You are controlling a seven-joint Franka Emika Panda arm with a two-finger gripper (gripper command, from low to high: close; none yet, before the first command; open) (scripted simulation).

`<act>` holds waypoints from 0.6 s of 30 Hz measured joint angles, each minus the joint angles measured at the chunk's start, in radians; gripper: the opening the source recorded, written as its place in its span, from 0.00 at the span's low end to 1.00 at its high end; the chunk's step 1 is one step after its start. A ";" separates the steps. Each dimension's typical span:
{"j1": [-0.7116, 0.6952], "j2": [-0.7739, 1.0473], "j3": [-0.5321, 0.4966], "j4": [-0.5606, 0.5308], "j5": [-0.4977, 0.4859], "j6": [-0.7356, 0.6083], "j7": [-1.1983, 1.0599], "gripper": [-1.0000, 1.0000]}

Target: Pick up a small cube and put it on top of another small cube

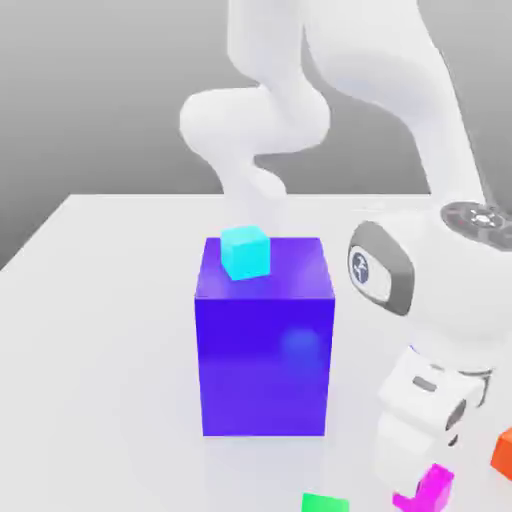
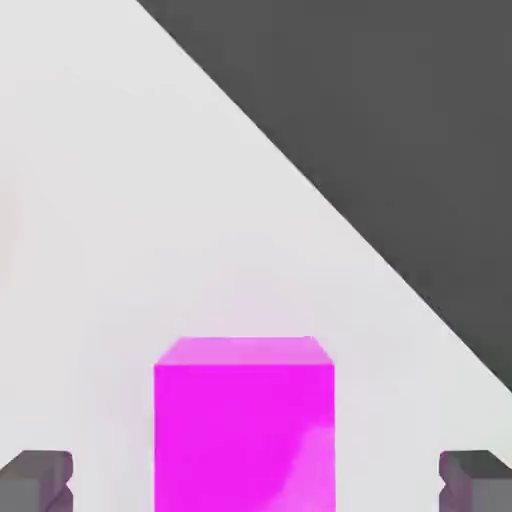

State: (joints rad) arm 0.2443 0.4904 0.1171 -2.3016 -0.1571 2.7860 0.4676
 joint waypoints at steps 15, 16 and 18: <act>-0.101 -0.200 -0.044 0.010 0.113 -0.207 0.061 0.00; -0.120 -0.196 -0.067 0.025 0.130 -0.216 0.089 0.00; -0.133 -0.148 -0.087 0.039 0.139 -0.182 0.112 0.00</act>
State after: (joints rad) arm 0.1113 0.3420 0.0305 -2.2629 -0.0178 2.6041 0.5795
